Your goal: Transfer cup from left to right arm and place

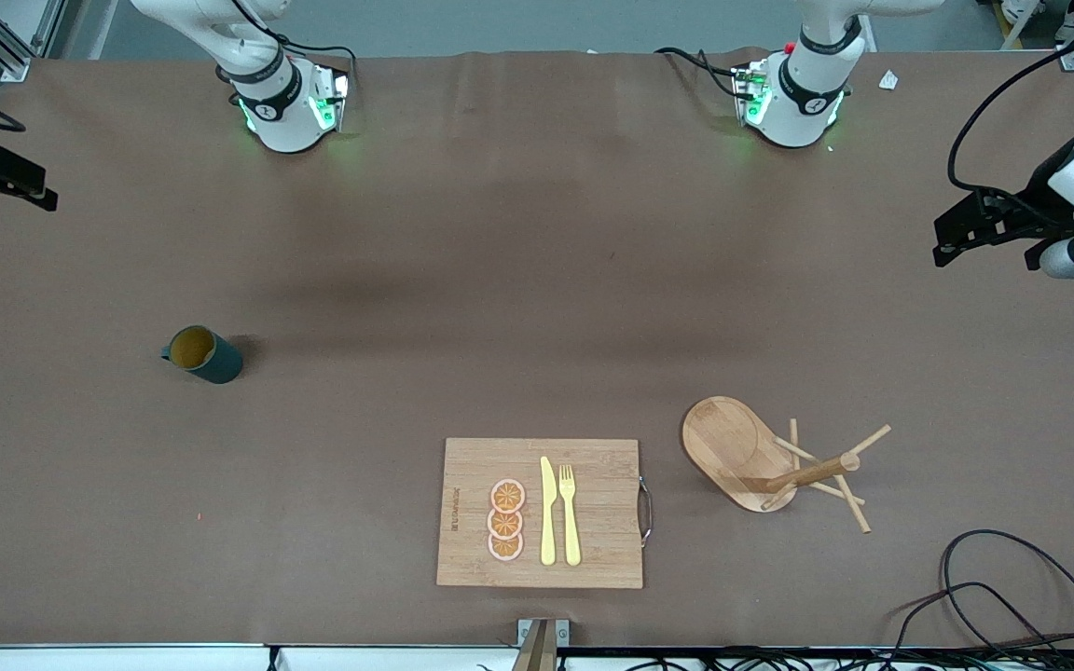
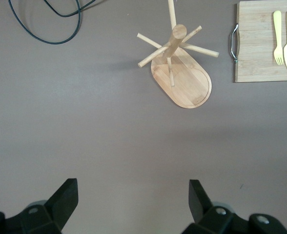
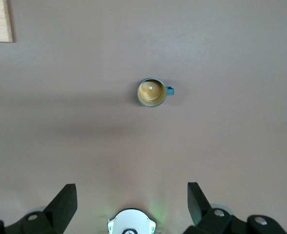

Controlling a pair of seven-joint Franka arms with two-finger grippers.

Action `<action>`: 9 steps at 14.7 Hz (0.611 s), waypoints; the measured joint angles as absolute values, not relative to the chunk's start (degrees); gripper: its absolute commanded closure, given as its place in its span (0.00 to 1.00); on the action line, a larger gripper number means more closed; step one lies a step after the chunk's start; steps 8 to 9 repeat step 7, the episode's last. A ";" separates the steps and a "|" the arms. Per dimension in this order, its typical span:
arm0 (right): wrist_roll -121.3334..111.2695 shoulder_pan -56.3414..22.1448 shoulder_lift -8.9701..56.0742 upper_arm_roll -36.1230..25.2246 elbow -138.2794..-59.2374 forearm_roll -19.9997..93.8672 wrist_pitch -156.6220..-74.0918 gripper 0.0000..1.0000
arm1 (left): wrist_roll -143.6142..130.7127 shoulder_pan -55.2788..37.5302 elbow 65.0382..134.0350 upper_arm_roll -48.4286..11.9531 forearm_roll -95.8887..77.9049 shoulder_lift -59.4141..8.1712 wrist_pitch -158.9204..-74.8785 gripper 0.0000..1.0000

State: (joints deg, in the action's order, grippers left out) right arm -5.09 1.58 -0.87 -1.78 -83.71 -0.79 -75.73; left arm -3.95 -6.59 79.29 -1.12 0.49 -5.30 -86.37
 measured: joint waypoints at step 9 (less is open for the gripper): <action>-5.09 1.60 -5.56 -1.72 -85.32 -0.89 -75.84 0.00 | -3.94 -6.48 79.31 -1.11 0.49 -5.30 -86.39 0.00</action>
